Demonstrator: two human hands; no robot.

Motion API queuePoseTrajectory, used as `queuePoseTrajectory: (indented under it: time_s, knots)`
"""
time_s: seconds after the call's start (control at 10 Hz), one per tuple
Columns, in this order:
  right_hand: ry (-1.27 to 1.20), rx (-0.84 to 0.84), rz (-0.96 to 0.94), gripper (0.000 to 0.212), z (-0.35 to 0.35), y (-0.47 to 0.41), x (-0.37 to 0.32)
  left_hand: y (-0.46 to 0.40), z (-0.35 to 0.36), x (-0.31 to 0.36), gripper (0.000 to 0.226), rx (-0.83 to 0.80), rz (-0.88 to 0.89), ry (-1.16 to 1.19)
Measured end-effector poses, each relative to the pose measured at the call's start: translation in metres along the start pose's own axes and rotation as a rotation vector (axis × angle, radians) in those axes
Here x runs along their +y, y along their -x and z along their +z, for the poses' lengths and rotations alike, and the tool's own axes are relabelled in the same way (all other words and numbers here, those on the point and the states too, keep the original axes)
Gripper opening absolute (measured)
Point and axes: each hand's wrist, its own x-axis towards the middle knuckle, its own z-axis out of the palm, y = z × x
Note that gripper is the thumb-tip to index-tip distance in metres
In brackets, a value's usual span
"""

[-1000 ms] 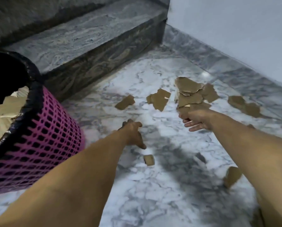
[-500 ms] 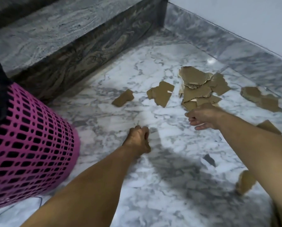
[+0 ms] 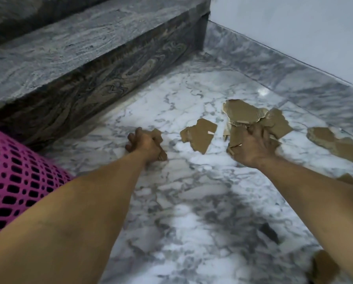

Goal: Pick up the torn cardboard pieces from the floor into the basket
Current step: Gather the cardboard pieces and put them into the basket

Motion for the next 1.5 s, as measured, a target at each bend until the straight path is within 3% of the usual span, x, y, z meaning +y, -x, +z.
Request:
queuePoseTrajectory:
  time_s: [0.1, 0.2, 0.3, 0.4, 0.5, 0.6, 0.7, 0.8, 0.9, 1.0, 1.2, 1.4, 1.5]
  knots:
    - [0.082, -0.084, -0.031, 0.073, 0.010, -0.008, 0.005, 0.036, -0.013, 0.015, 0.050, -0.007, 0.191, -0.353]
    - [0.129, -0.096, -0.064, 0.069, 0.006, -0.005, 0.001, 0.030, 0.000, 0.017, 0.050, 0.024, 0.266, -0.241]
    - [0.133, -0.114, -0.044, 0.077, -0.008, -0.001, 0.000, 0.036, 0.010, 0.031, 0.060, -0.032, 0.204, -0.087]
    - [-0.069, 0.002, 0.026, 0.064, -0.029, -0.003, 0.007, 0.036, 0.023, 0.048, 0.065, -0.057, 0.151, 0.101]
    - [-0.268, 0.151, 0.160, 0.057, -0.043, -0.020, 0.025, 0.037, 0.034, 0.072, 0.035, -0.147, 0.130, 0.187]
    - [-0.307, 0.104, 0.277, 0.066, -0.051, -0.044, 0.046, 0.040, 0.045, 0.092, 0.023, -0.162, 0.154, 0.068]
    - [-0.337, -0.022, 0.370, 0.083, -0.054, -0.071, 0.060, 0.039, 0.068, 0.104, 0.042, -0.132, 0.139, -0.108]
    - [-0.270, -0.125, 0.440, 0.130, -0.046, -0.095, 0.061, 0.044, 0.091, 0.104, 0.073, -0.031, 0.157, -0.208]
    - [-0.280, -0.108, 0.545, 0.146, -0.044, -0.103, 0.051, 0.046, 0.104, 0.095, 0.082, 0.049, 0.209, -0.317]
    - [-0.231, -0.119, 0.590, 0.145, -0.047, -0.105, 0.040, 0.043, 0.104, 0.098, 0.077, 0.058, 0.202, -0.368]
    - [-0.127, -0.206, 0.422, 0.135, -0.045, -0.106, 0.034, 0.045, 0.104, 0.108, 0.064, 0.011, 0.154, -0.329]
    - [-0.306, -0.274, 0.349, 0.131, -0.039, -0.081, 0.037, 0.040, 0.099, 0.108, 0.063, -0.047, 0.141, -0.338]
    - [-0.396, -0.260, 0.292, 0.099, -0.036, -0.067, 0.037, 0.042, 0.094, 0.107, 0.065, -0.094, 0.188, -0.326]
